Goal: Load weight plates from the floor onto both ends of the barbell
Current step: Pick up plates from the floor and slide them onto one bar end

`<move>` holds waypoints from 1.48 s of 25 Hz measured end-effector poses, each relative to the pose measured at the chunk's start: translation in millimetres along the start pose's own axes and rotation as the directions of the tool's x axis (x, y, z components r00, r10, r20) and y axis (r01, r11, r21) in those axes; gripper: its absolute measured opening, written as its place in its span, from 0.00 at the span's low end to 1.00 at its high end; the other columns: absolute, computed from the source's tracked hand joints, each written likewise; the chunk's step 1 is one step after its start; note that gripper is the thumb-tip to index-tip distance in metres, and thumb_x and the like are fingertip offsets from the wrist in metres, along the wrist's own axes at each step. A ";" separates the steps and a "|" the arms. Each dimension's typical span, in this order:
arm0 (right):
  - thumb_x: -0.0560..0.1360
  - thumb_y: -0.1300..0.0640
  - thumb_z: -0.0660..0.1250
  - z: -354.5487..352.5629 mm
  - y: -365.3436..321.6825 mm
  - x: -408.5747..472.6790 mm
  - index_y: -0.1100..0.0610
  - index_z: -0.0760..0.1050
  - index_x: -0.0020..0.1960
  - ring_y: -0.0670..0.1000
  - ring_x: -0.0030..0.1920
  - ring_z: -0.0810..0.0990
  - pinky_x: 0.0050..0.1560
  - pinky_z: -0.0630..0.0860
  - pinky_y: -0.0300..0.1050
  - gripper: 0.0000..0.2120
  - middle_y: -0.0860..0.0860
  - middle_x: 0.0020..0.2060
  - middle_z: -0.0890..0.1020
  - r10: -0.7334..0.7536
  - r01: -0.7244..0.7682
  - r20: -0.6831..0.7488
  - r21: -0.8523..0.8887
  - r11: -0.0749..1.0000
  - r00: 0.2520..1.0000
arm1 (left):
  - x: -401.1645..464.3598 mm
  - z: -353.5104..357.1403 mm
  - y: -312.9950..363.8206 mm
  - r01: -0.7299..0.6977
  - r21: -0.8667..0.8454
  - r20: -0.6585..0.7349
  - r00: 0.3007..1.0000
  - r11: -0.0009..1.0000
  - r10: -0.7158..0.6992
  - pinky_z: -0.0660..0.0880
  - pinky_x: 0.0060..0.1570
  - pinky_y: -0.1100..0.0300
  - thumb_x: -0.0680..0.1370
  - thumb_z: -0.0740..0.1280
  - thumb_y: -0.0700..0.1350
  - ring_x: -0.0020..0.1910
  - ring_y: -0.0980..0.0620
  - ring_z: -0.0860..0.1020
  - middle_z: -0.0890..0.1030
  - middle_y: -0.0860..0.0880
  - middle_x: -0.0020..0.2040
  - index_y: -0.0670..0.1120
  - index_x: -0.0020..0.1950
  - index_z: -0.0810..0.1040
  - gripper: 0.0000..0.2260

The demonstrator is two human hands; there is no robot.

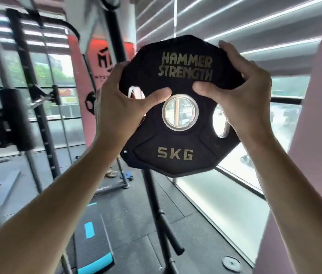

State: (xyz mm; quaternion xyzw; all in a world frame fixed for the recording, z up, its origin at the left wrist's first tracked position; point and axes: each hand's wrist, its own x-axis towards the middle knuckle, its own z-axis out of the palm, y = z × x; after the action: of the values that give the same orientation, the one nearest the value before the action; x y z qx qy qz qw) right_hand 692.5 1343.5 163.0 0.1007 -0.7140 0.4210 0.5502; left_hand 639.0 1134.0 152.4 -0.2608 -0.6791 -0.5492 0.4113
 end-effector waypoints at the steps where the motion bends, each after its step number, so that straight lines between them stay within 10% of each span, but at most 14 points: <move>1: 0.59 0.43 0.82 17.6 -17.1 -5.8 0.43 0.75 0.71 0.41 0.57 0.81 0.61 0.78 0.43 0.41 0.47 0.57 0.82 -0.009 0.009 0.013 0.039 0.999 1.000 | 0.2 -28.6 0.2 -0.004 0.024 -0.020 1.000 1.000 0.005 0.77 0.52 0.65 0.64 0.80 0.60 0.49 0.66 0.81 0.83 0.61 0.48 0.49 0.59 0.79 0.29; 7: 0.59 0.44 0.83 123.9 -103.0 -47.4 0.43 0.77 0.68 0.43 0.55 0.82 0.60 0.78 0.44 0.39 0.47 0.54 0.83 -0.020 -0.003 0.098 0.229 0.973 0.995 | -7.4 -177.4 -9.0 0.059 0.164 -0.144 0.989 0.985 -0.035 0.79 0.55 0.51 0.65 0.79 0.62 0.51 0.58 0.83 0.85 0.57 0.50 0.49 0.60 0.80 0.28; 15: 0.59 0.45 0.83 212.3 -160.6 -90.7 0.44 0.77 0.68 0.37 0.57 0.81 0.63 0.76 0.40 0.38 0.42 0.57 0.83 -0.018 -0.096 0.260 0.419 0.903 0.966 | -30.9 -293.8 -2.3 0.166 0.343 -0.241 0.967 0.925 -0.084 0.79 0.52 0.63 0.66 0.81 0.58 0.49 0.64 0.82 0.85 0.60 0.49 0.52 0.58 0.79 0.25; 37: 0.65 0.40 0.76 293.5 -197.0 -191.1 0.36 0.72 0.69 0.43 0.50 0.77 0.52 0.77 0.43 0.33 0.47 0.51 0.76 -0.053 -0.079 0.389 0.317 0.945 0.920 | -86.6 -400.2 -48.4 0.244 0.459 -0.238 0.960 0.854 -0.146 0.75 0.50 0.67 0.69 0.80 0.55 0.48 0.65 0.79 0.82 0.58 0.51 0.52 0.64 0.77 0.27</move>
State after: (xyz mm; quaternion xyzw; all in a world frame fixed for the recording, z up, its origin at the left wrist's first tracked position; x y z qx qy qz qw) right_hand 677.9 950.2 81.5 0.2679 -0.7308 0.5082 0.3687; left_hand 754.4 745.5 76.8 -0.0243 -0.7743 -0.4234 0.4697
